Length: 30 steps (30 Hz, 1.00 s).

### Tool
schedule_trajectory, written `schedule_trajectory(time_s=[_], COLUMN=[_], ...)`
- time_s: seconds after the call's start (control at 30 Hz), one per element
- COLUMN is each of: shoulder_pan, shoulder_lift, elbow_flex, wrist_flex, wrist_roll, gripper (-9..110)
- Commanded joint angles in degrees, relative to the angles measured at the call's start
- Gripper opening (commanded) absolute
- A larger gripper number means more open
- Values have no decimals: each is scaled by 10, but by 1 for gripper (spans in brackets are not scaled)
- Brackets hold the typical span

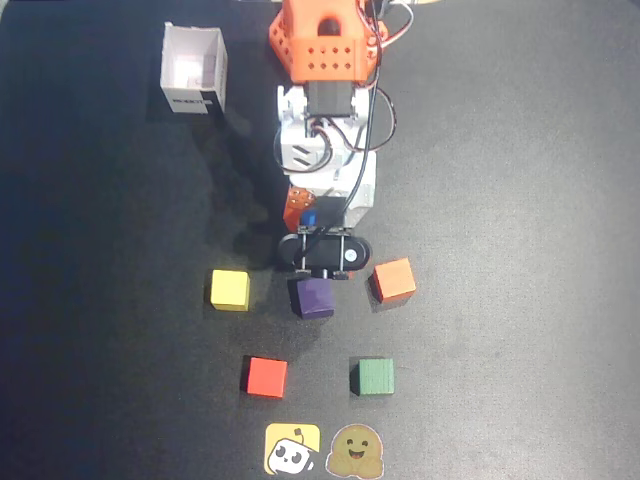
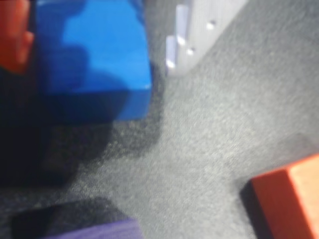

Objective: Put the blue cube on top of the orange cube.

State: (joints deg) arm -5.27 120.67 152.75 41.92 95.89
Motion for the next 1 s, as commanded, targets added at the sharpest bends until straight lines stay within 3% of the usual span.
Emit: schedule_trajectory(time_s=[0.0, 0.43, 0.73, 0.97], shoulder_pan=[0, 3, 4, 4], shoulder_lift=[-5, -7, -7, 17], elbow_flex=[6, 13, 7, -54], wrist_flex=[-27, -39, -28, 56], wrist_roll=[4, 4, 4, 3], gripper=[21, 5, 6, 6])
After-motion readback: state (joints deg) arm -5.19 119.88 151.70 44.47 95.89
